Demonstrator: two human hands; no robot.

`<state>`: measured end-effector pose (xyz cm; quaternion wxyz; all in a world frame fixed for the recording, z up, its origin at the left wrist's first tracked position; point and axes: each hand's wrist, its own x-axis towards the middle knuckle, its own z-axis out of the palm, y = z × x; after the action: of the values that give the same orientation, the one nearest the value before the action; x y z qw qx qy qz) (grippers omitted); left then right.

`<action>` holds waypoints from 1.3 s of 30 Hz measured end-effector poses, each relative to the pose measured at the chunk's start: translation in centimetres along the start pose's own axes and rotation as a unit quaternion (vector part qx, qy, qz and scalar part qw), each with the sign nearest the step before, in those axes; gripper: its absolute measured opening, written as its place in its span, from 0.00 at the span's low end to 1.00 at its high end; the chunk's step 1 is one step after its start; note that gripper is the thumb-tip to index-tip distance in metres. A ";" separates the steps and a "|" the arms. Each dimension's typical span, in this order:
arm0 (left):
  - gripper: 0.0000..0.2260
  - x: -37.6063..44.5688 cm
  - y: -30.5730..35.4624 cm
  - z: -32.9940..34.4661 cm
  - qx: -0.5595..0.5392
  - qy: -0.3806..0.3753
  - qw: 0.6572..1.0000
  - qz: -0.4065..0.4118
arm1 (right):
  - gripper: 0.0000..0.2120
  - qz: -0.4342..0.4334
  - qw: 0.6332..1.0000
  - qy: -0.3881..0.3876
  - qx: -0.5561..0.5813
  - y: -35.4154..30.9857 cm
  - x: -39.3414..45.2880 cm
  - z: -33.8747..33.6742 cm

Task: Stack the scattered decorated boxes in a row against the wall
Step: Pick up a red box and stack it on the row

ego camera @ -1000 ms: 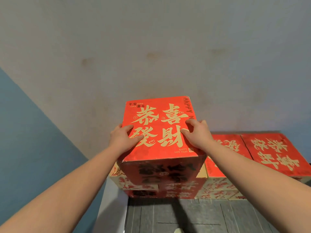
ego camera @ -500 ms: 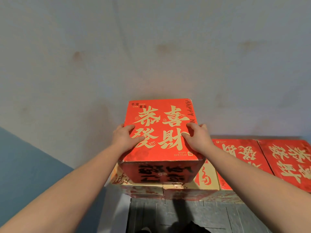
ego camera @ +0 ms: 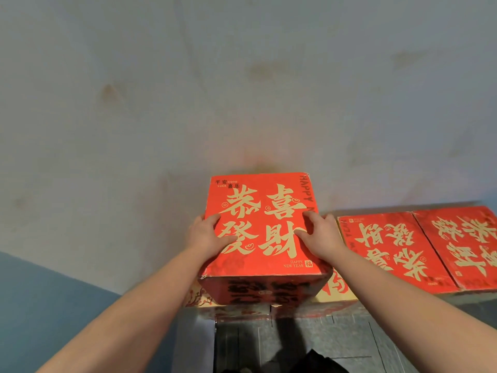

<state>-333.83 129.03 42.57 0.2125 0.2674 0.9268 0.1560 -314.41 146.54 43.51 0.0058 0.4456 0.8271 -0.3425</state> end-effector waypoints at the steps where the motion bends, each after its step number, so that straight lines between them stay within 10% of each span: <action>1: 0.37 0.1 -0.1 0.1 -0.004 -0.001 1.000 -0.002 | 0.29 0.001 1.000 0.000 0.001 0.0 0.1 0.1; 39: 0.36 -0.1 -4.1 -1.0 -0.014 0.006 0.999 -0.039 | 0.27 -0.038 0.999 -0.027 0.028 -3.0 0.6 4.4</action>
<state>-335.97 125.49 41.79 0.2162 0.2266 0.9358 0.1618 -318.30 143.40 41.63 0.0026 0.4049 0.8330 -0.3770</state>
